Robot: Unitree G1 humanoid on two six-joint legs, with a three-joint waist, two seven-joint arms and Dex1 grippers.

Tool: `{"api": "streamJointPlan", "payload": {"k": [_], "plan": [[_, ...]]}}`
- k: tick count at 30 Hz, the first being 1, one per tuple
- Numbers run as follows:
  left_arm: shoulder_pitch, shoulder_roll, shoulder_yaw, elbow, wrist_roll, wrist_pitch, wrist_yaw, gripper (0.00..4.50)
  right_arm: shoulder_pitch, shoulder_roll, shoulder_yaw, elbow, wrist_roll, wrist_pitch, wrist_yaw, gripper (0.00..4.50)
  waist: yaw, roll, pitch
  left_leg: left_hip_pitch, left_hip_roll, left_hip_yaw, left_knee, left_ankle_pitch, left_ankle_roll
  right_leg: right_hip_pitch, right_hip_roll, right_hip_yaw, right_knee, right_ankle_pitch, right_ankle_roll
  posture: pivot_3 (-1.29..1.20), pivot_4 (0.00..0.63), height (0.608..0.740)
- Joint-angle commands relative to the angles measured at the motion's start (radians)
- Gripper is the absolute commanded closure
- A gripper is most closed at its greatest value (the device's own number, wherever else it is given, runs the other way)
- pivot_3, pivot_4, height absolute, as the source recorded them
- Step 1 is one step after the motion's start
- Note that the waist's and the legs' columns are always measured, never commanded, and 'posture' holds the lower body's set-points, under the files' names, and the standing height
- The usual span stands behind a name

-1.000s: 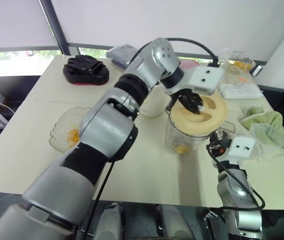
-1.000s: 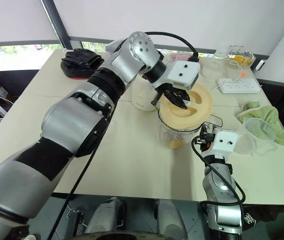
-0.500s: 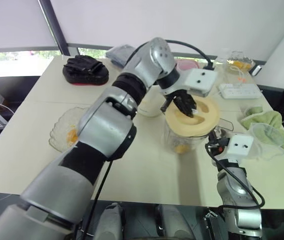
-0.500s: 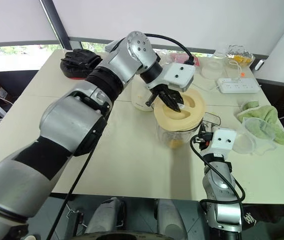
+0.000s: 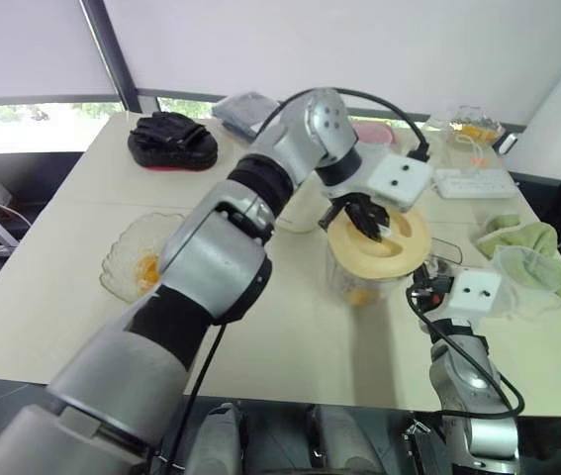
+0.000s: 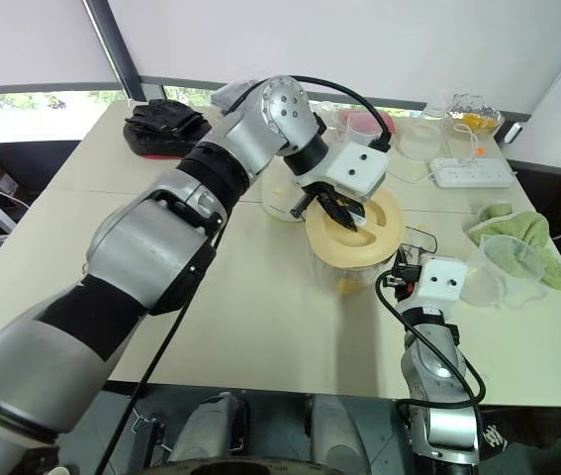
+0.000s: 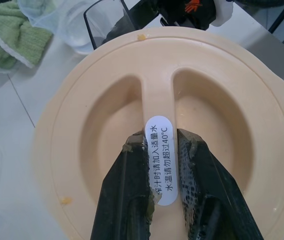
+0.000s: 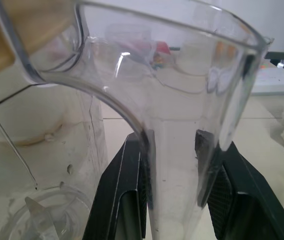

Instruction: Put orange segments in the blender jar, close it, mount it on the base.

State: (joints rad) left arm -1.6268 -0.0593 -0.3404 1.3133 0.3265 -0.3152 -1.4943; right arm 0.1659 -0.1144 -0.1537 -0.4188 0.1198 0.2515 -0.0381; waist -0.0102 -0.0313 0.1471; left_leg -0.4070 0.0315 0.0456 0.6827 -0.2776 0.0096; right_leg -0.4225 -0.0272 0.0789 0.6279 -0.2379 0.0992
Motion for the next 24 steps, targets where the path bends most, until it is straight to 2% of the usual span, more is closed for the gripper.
{"api": "streamJointPlan", "payload": {"k": [1, 10, 24], "plan": [[0.077, -0.004, -0.089, 0.055, 0.109, 0.016, 0.062, 4.28, 0.039, 0.007, -0.033, -0.077, -0.009, -0.004, -0.015, 3.56, 0.001, 0.0, -0.002, 0.001, 0.0, -0.001, 0.0, 0.0, 0.0, 0.001, 0.0, 0.0, 0.0, 0.0, 0.0, 0.0, 0.15, 0.74], [0.102, -0.03, -0.061, 0.06, 0.081, 0.132, 0.073, 4.28, 0.057, 0.012, -0.026, -0.094, -0.019, 0.003, -0.023, 3.56, -0.001, 0.003, -0.01, 0.006, -0.001, -0.007, 0.0, -0.002, 0.001, 0.015, -0.005, 0.0, -0.019, 0.0, 0.0, 0.0, 0.15, 0.74], [0.105, -0.057, -0.004, 0.054, 0.038, 0.321, 0.103, 4.28, 0.028, 0.009, -0.021, -0.08, -0.023, 0.012, -0.014, 3.56, 0.0, 0.003, -0.012, 0.004, -0.003, -0.007, -0.001, -0.003, 0.002, 0.016, -0.008, -0.001, -0.019, 0.0, 0.0, 0.0, 0.15, 0.74]]}}
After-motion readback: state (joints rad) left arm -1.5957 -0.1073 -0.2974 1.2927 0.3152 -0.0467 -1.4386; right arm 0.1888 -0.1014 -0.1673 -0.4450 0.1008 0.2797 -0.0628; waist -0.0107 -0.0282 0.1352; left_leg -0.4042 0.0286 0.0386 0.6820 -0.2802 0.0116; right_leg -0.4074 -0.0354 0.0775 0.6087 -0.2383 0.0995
